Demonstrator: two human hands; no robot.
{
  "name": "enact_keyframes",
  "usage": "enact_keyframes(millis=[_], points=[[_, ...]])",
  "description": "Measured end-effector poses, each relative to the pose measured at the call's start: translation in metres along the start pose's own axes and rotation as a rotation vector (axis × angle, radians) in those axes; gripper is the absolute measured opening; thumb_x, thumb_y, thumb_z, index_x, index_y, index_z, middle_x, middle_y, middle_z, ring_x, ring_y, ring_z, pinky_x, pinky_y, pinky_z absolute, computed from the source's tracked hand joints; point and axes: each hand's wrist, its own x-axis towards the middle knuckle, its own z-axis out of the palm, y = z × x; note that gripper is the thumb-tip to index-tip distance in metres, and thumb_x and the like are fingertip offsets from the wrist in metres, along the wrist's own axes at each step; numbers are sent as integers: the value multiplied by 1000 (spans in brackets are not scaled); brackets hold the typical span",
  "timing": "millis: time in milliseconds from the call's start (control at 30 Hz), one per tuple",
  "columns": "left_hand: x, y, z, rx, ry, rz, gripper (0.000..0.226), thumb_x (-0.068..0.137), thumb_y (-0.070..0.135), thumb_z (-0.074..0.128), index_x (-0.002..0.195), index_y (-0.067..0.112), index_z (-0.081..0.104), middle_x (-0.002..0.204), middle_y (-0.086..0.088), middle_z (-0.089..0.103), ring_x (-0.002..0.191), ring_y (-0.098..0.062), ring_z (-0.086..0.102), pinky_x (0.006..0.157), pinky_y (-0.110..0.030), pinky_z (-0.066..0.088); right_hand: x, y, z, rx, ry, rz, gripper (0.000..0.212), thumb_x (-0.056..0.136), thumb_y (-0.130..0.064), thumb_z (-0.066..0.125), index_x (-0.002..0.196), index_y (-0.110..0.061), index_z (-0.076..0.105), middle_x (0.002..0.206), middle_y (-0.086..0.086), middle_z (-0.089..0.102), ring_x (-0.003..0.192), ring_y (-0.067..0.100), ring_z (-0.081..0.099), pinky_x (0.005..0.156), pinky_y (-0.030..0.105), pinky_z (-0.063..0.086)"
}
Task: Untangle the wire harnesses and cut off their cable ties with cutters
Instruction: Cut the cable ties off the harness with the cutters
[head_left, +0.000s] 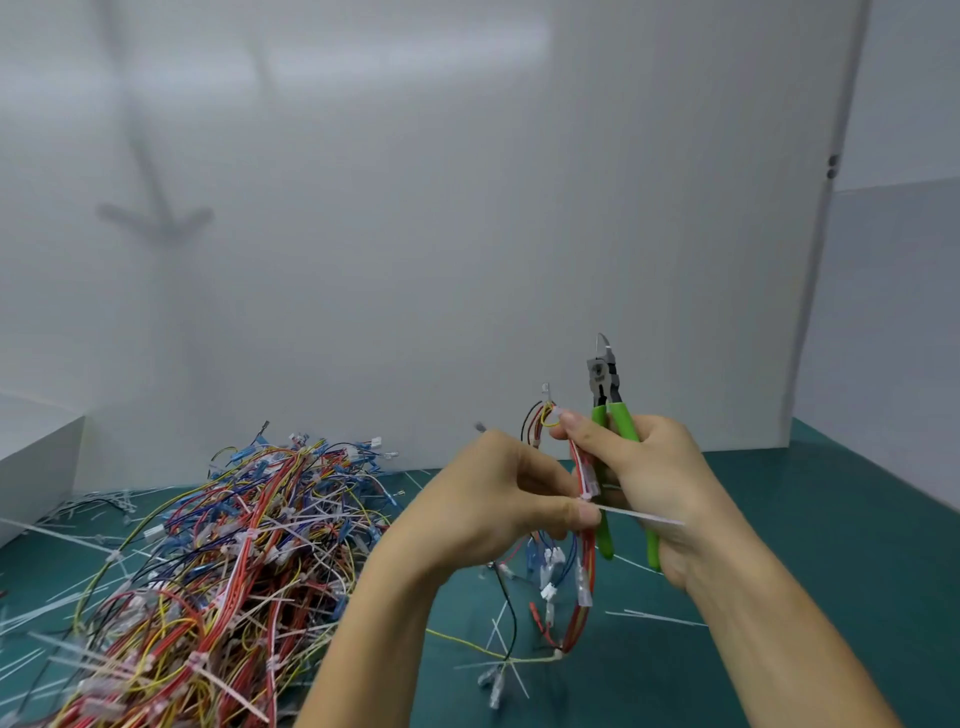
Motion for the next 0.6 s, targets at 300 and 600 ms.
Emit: enact_keyframes(millis=[300, 600], points=[[-1, -7, -16, -323, 322, -76, 12, 88, 14, 71, 78, 7, 68, 69, -3, 71, 58, -7, 66, 55, -14, 50, 0, -2, -6, -403, -105, -76, 57, 82, -70, 50, 86, -17, 71, 64, -6, 64, 60, 12, 60, 70, 42, 54], [-2, -13, -24, -378, 488, -62, 18, 86, 5, 72, 69, -2, 70, 62, -10, 69, 57, -12, 65, 60, -19, 57, -12, -8, -8, -1000, -215, -258, 53, 91, -67, 35, 82, -19, 53, 62, -3, 46, 59, 15, 40, 54, 30, 31]])
